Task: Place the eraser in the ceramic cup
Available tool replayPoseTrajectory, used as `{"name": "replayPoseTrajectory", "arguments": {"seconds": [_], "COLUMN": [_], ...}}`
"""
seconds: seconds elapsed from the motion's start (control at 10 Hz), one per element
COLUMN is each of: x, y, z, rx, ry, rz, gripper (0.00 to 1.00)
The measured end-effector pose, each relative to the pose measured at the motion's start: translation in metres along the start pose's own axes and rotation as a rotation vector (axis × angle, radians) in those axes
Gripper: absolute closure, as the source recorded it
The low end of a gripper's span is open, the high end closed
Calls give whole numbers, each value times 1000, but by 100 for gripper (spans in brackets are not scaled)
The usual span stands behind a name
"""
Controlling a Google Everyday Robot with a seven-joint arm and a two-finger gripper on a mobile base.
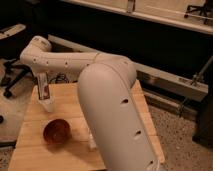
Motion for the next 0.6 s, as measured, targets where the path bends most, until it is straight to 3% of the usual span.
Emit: {"name": "replayPoseTrajectory", "arguments": {"seconds": [0.4, 0.6], "x": [-7, 0], "y": [-10, -17], "z": [10, 16], "rx": [15, 15], "ry": [-57, -61], "rz": [7, 5], "gripper": [100, 100]}}
